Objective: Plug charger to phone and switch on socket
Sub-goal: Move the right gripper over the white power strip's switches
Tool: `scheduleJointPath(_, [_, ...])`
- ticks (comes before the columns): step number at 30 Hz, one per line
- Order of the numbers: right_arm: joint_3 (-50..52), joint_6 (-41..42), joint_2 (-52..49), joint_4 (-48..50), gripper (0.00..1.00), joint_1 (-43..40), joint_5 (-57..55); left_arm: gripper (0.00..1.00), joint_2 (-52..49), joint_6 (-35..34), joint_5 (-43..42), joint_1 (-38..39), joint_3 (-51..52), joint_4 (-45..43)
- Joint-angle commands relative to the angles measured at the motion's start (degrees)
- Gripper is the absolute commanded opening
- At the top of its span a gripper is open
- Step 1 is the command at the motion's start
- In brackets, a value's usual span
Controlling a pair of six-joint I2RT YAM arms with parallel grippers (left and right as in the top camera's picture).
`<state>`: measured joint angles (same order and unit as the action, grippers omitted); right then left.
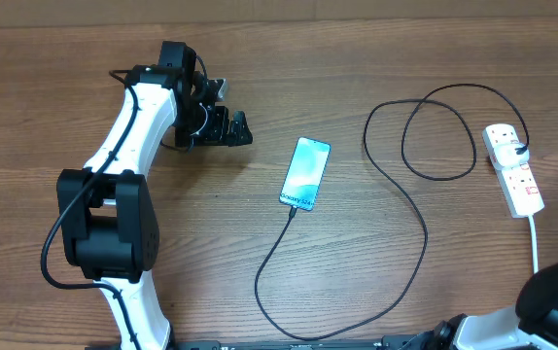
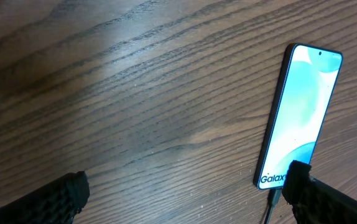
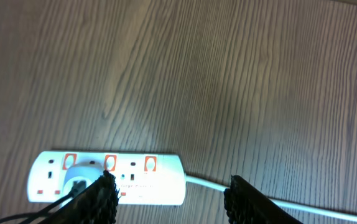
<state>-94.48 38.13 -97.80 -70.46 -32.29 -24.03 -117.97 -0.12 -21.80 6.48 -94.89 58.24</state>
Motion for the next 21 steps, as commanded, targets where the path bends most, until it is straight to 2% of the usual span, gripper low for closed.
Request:
scheduleJointPath(1, [0.4, -1.0, -2.6, 1.0, 0.59, -0.5, -0.9, 1.0, 1.6, -0.7, 0.2, -0.1, -0.6, 0.0])
scheduleJointPath(5, [0.4, -1.4, -5.1, 2.1, 0.61, -0.5, -1.0, 1.0, 1.6, -0.7, 0.2, -0.1, -0.6, 0.0])
scheduleJointPath(7, [0.4, -4.6, -6.3, 3.6, 0.64, -0.5, 0.2, 1.0, 1.6, -0.7, 0.2, -0.1, -0.6, 0.0])
scheduleJointPath(10, [0.4, -10.5, -8.4, 6.3, 0.79, -0.5, 3.2, 1.0, 1.6, -0.7, 0.2, -0.1, -0.6, 0.0])
scheduleJointPath(13, [0.4, -11.8, -10.1, 7.8, 1.0, -0.5, 3.6, 0.99, 1.6, -0.7, 0.2, -0.1, -0.6, 0.0])
scheduleJointPath(21, [0.4, -11.9, -10.9, 8.0, 1.0, -0.5, 3.6, 1.0, 1.6, -0.7, 0.2, -0.1, -0.6, 0.0])
